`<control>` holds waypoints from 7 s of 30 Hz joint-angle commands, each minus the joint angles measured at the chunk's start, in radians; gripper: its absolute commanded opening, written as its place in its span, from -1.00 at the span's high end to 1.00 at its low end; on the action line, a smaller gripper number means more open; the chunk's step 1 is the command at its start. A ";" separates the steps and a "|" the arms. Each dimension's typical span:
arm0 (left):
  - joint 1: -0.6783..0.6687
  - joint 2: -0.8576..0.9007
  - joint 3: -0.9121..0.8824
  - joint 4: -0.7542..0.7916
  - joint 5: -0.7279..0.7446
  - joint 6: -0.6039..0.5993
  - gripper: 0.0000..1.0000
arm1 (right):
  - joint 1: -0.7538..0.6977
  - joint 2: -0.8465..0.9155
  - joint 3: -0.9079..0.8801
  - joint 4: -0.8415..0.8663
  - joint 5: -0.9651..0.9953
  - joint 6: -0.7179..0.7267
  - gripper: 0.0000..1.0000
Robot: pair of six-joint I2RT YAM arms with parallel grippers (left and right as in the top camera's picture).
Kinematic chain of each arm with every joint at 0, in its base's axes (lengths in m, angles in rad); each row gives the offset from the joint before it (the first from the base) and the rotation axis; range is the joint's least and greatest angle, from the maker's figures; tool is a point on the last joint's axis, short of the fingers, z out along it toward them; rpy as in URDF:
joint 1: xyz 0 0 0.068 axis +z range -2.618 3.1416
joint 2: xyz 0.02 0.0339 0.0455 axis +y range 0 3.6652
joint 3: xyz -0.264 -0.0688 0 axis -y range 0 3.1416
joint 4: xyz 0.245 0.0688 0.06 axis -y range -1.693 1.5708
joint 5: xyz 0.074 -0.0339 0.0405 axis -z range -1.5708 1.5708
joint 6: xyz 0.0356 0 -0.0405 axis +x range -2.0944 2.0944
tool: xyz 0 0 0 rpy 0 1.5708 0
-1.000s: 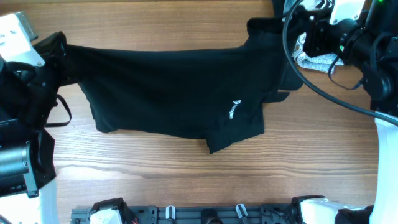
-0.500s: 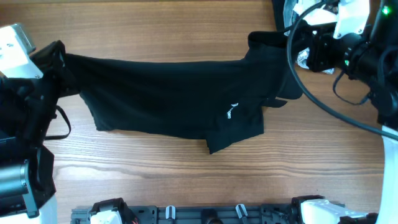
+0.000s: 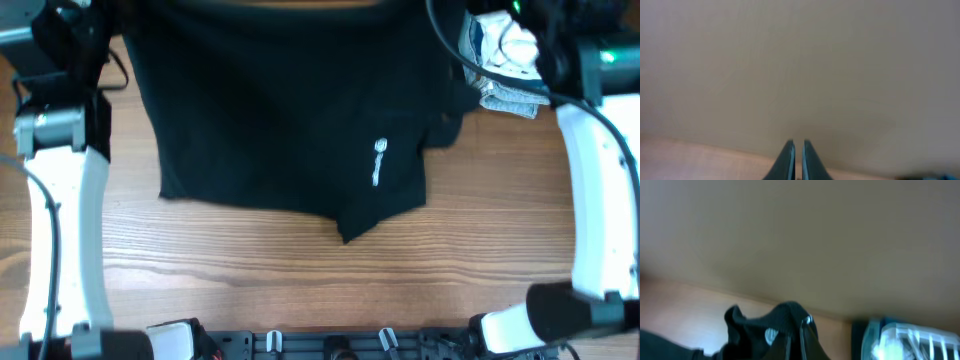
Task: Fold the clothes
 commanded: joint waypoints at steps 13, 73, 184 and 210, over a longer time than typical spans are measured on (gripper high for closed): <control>-0.066 0.073 0.385 0.017 0.021 0.072 0.92 | -0.027 0.004 0.119 0.283 0.059 -0.088 0.92; -0.068 0.132 -0.151 -1.352 0.011 0.097 0.92 | -0.039 0.042 -0.518 -0.829 -0.059 0.039 0.91; -0.017 0.618 -0.262 0.058 0.026 0.049 0.92 | -0.035 0.042 -0.603 -0.402 -0.127 0.056 -0.15; -0.016 0.606 -0.100 0.146 -0.134 0.296 0.92 | -0.035 0.042 -0.603 -0.388 -0.127 0.057 -0.17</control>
